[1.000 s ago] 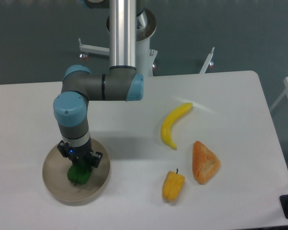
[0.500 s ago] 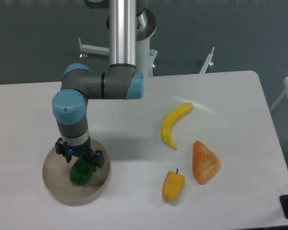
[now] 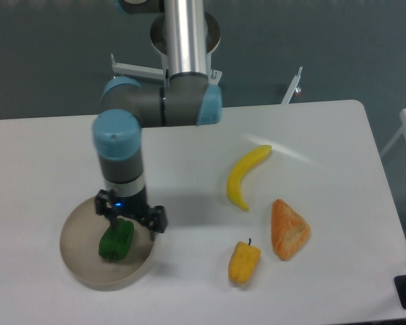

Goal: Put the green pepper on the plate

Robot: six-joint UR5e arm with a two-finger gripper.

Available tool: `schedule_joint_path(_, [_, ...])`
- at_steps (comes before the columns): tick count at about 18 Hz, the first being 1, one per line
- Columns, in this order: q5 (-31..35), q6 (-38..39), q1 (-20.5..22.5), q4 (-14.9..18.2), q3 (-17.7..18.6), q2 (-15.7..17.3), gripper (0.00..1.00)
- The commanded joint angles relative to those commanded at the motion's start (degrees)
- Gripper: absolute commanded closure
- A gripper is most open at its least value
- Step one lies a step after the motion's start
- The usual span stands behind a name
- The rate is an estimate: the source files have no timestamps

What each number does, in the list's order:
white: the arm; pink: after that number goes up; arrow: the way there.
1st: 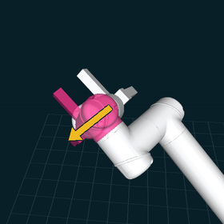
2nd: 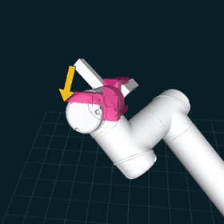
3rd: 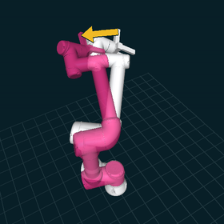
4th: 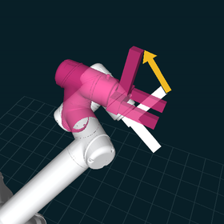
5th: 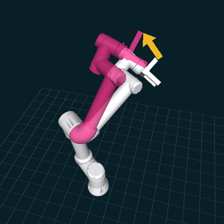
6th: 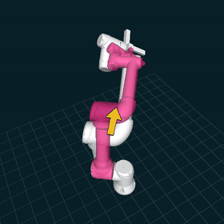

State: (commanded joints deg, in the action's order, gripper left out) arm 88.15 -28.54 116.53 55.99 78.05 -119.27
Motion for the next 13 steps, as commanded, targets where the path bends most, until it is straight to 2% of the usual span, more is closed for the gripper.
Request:
schedule_joint_path(6, [-0.2, -18.7, 7.4, -0.1, -0.8, 0.5, 0.0])
schedule_joint_path(13, [1.0, -39.8, 14.3, -0.2, -3.8, -1.1, 0.0])
